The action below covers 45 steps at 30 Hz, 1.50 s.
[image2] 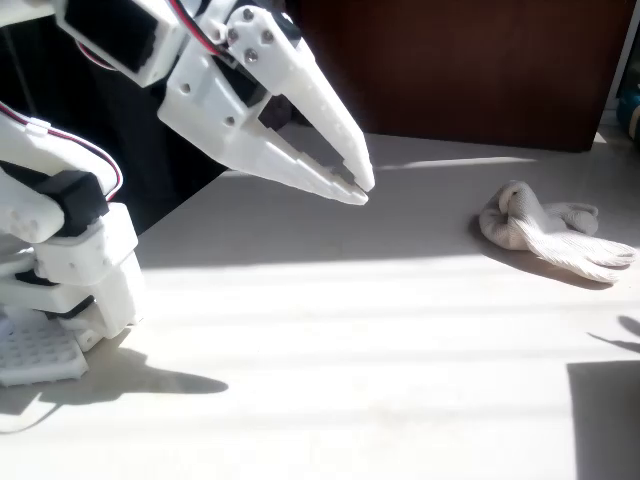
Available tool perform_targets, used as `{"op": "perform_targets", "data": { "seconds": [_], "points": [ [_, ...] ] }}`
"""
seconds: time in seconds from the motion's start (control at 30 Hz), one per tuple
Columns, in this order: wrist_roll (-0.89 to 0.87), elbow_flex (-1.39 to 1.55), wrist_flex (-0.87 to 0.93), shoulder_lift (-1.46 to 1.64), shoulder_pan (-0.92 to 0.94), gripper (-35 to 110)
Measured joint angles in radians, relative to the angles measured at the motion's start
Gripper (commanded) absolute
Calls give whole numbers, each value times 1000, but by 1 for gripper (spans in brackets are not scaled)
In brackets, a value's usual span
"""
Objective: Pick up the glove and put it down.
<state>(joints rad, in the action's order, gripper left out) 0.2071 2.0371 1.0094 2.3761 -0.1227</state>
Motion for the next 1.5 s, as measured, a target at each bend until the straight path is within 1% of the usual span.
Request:
{"op": "perform_targets", "data": {
  "seconds": [0.23,0.43,0.57,0.8,1.07,1.3,1.5],
  "points": [
    [0,-414,0,-433,-173,1],
    [0,-667,0,-733,-302,1],
    [0,-799,0,-913,-356,1],
    [-5,-973,0,-1198,-402,2],
    [-5,-1204,0,-1471,-417,14],
    [-5,-1310,0,-1580,-419,21],
    [-5,-1315,0,-1657,-419,22]
  ]
}}
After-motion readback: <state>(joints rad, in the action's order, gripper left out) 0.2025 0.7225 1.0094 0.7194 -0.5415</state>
